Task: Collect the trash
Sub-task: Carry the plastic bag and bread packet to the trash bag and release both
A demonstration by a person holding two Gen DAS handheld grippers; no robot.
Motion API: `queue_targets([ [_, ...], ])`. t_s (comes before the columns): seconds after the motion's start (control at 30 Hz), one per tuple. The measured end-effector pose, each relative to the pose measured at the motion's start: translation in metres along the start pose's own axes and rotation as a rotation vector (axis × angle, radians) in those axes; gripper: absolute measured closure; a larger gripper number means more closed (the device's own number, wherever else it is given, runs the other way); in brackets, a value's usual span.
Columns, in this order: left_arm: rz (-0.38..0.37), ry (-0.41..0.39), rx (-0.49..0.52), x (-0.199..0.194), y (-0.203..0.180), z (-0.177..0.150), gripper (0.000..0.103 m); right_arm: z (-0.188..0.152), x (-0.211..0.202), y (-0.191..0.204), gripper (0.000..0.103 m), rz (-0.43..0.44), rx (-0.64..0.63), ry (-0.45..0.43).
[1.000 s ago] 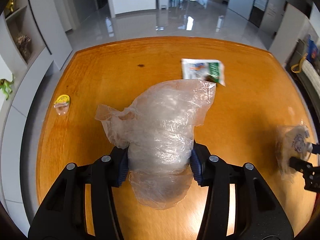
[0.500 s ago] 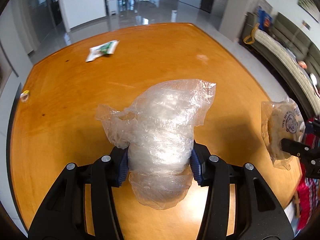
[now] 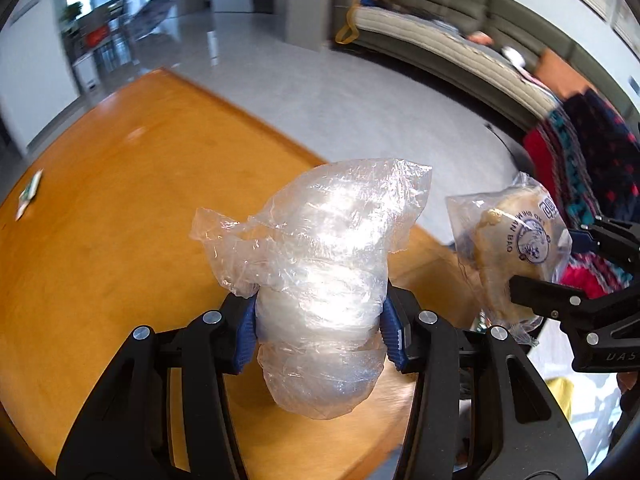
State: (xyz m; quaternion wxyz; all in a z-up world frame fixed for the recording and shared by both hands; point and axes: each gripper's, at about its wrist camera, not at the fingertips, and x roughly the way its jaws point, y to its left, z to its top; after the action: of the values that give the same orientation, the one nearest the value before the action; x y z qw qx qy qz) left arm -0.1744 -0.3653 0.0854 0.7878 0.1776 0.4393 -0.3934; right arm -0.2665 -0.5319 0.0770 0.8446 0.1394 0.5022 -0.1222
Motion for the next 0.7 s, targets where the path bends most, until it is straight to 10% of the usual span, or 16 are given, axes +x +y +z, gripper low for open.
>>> queue_targets([
  [0.5,-0.188,0.138,0.373,0.074,-0.215,-0.004,0.051,-0.109,-0.028,-0.203,0.032,-0.114,0.521,0.037],
  [0.57,-0.217,0.163,0.410,0.083,-0.241,-0.005,0.031,-0.114,-0.024,-0.221,0.022,-0.117,0.585,0.059],
  [0.6,-0.203,0.161,0.428,0.085,-0.252,-0.007,0.006,-0.119,-0.027,-0.229,0.020,-0.121,0.610,0.053],
  [0.7,-0.186,0.108,0.478,0.077,-0.267,-0.017,0.006,-0.125,-0.038,-0.248,0.019,-0.134,0.671,0.016],
])
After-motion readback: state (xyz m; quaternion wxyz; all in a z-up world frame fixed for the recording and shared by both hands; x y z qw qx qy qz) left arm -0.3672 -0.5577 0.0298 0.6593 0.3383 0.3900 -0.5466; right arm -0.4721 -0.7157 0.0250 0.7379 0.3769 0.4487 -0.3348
